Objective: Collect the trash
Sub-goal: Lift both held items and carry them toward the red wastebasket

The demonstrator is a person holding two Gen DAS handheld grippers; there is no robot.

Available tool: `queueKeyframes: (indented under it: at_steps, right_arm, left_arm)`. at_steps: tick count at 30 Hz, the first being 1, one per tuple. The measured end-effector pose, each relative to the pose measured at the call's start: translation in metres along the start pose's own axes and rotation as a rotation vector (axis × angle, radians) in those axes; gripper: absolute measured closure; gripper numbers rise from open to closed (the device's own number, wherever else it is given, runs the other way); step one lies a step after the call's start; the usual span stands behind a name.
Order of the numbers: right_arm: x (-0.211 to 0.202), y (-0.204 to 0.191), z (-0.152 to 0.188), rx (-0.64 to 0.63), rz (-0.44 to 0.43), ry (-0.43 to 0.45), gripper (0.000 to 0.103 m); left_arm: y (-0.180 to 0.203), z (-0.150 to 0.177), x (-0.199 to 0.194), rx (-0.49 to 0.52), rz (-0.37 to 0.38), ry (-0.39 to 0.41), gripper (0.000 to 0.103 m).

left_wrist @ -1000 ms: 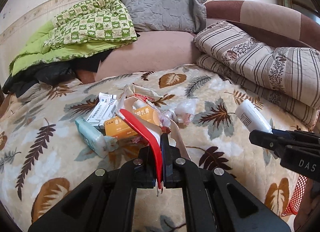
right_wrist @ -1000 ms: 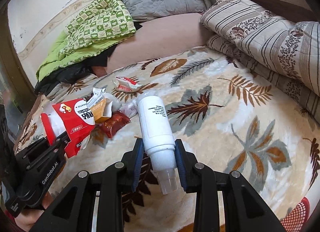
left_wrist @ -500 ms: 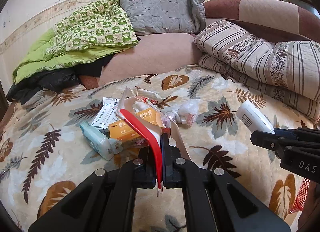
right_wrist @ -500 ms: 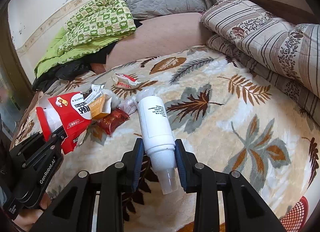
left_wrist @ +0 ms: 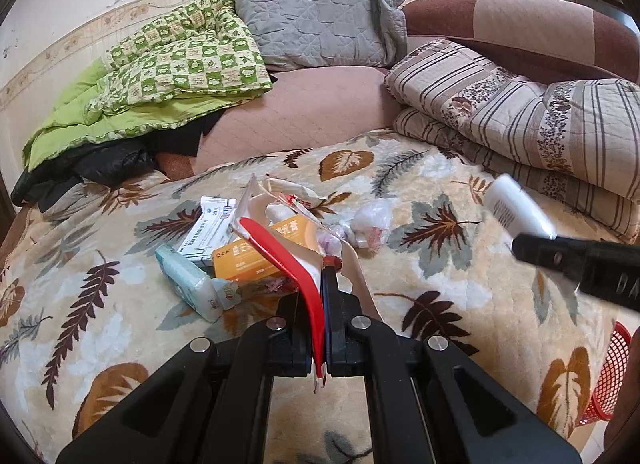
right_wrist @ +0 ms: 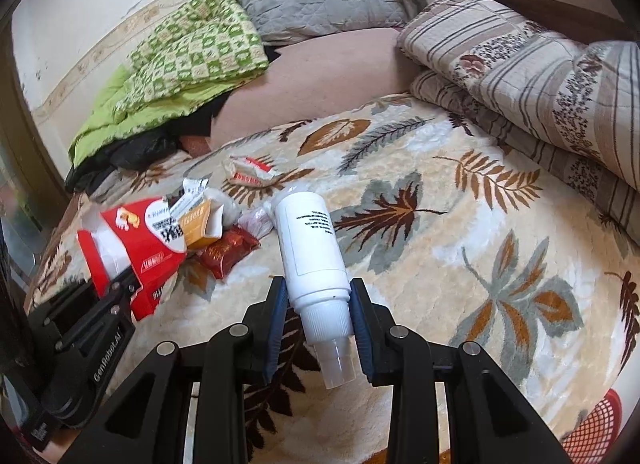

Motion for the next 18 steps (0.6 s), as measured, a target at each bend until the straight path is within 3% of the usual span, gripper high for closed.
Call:
queueKeyframes:
  at_steps: [6,18]
  right_arm:
    - [-0.033,0.017,0.0,0.025,0.035,0.065,0.069]
    - [-0.117,0.125,0.082,0.167,0.183,0.044,0.069]
  left_arm:
    - [0.021,-0.005,-0.016,0.038,0.055,0.033,0.099]
    - [0.112,-0.01,-0.055,0.177,0.21,0.085,0.099]
Point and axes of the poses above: each gripper's, at about its wrist camera, not at the fingertips, and x roughly the way its jaws point, y to its right, z to its underside, the point moved 6 cm from there along x, roughly the way its jaws point
